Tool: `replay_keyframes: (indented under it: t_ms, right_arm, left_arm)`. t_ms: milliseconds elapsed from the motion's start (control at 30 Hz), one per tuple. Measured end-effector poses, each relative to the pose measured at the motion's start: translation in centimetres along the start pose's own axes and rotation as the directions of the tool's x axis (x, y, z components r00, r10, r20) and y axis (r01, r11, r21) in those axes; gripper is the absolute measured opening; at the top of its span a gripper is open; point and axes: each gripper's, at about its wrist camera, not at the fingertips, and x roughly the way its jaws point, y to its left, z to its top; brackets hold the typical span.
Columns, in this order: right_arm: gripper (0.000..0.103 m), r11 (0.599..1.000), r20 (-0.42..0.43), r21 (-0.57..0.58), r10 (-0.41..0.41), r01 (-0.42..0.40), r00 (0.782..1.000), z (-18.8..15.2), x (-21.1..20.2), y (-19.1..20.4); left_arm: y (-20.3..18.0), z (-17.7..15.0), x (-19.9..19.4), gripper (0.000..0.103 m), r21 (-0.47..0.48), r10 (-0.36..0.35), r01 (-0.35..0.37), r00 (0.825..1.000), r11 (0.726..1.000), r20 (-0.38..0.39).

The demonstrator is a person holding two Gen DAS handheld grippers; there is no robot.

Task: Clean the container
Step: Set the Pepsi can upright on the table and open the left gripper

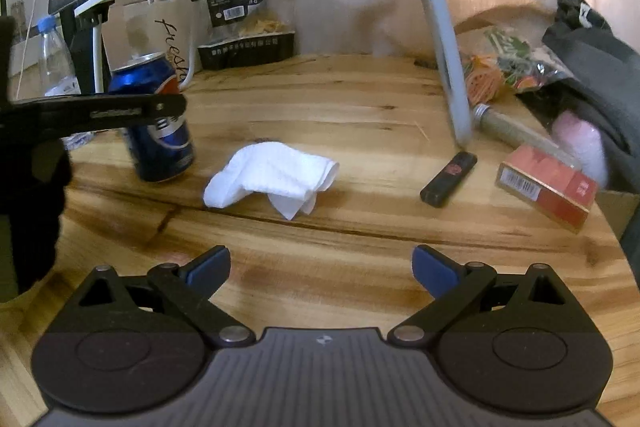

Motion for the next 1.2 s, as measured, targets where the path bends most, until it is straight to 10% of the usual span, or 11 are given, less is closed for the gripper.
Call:
replay_keyframes:
  t_ms: [300, 567, 933, 1200]
  right_arm:
    - [0.103, 1.000, -0.022, 0.021, 0.005, -0.005, 1.000, 0.0, 0.2, -0.2]
    - [0.103, 1.000, -0.028, 0.008, -0.016, 0.016, 0.999, 0.0, 0.4, 0.0]
    - [0.103, 0.999, -0.041, -0.026, -0.038, 0.037, 0.998, -0.1, 0.6, 0.6]
    - [0.103, 0.996, -0.054, -0.063, -0.058, 0.055, 0.997, -0.1, 0.8, 1.1]
  left_arm:
    - [-0.1, 0.1, 0.0, 0.069, -0.034, 0.009, -0.010, 1.000, 0.999, -0.009]
    - [0.4, -0.4, -2.7, 0.103, -0.096, -0.031, 0.028, 0.999, 0.995, -0.028]
    - [-1.8, -4.9, -6.8, 0.103, -0.108, -0.104, 0.085, 0.978, 0.990, -0.180]
    - [-2.6, -4.8, -5.4, 0.103, -0.094, -0.022, -0.006, 0.955, 0.996, -0.296]
